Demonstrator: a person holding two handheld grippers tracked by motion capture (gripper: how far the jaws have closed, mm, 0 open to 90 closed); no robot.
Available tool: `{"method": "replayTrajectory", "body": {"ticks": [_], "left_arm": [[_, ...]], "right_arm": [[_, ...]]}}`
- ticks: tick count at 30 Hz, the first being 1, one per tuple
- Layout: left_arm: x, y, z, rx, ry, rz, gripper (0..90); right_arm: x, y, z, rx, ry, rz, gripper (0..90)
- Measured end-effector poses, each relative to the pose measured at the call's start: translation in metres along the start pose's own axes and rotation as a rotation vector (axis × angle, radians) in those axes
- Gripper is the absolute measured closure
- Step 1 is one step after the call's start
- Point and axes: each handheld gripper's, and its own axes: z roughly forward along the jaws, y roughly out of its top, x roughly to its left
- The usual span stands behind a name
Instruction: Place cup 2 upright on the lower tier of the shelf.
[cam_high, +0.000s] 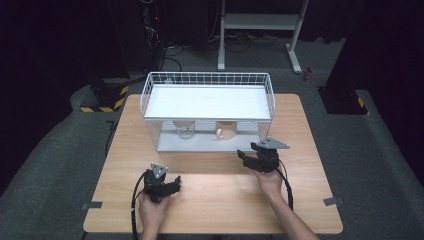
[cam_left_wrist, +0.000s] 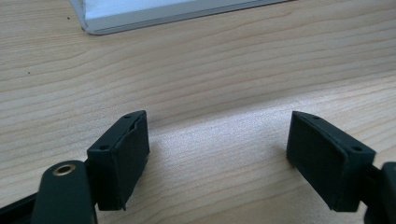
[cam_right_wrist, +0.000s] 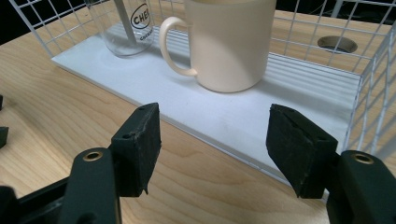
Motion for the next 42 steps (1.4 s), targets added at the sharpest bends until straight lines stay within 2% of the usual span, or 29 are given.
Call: {"method": "replayTrajectory", "body": {"ticks": [22, 42], "left_arm": [[0.0, 0.0, 0.0, 0.0, 0.002, -0.001, 21.5], [0.0, 0.0, 0.0, 0.0, 0.002, -0.001, 21.5]], "right_arm": [[-0.017, -0.017, -0.031, -0.036, -0.025, 0.013, 37.0], [-0.027, -0.038, -0.049, -0.023, -0.047, 0.033, 37.0]]}}
